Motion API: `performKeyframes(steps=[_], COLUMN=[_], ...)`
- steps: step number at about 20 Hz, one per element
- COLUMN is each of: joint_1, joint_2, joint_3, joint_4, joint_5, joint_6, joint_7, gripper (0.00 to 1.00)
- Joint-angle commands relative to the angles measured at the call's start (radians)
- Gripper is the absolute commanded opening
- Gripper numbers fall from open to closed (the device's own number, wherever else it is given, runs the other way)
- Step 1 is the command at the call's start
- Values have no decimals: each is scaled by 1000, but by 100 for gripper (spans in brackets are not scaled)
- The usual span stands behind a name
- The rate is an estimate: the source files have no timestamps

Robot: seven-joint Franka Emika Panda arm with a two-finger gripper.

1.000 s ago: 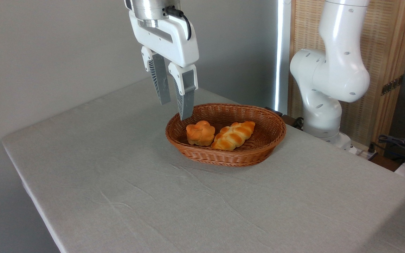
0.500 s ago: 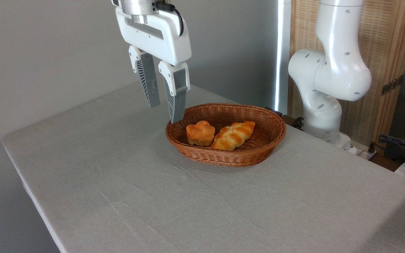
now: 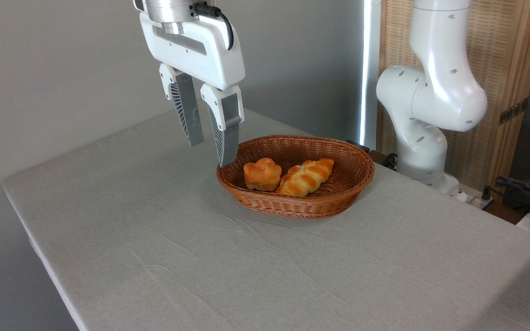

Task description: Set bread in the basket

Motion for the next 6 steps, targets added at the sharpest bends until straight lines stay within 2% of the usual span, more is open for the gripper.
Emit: performKeyframes(steps=[1,6], joint_1=[15,15], joint_2=[16,16], joint_3=[-16,-17], joint_4=[32,32], joint_5=[10,9], joint_6=[-31,-31], joint_7=[-37,-37], gripper=[100,100])
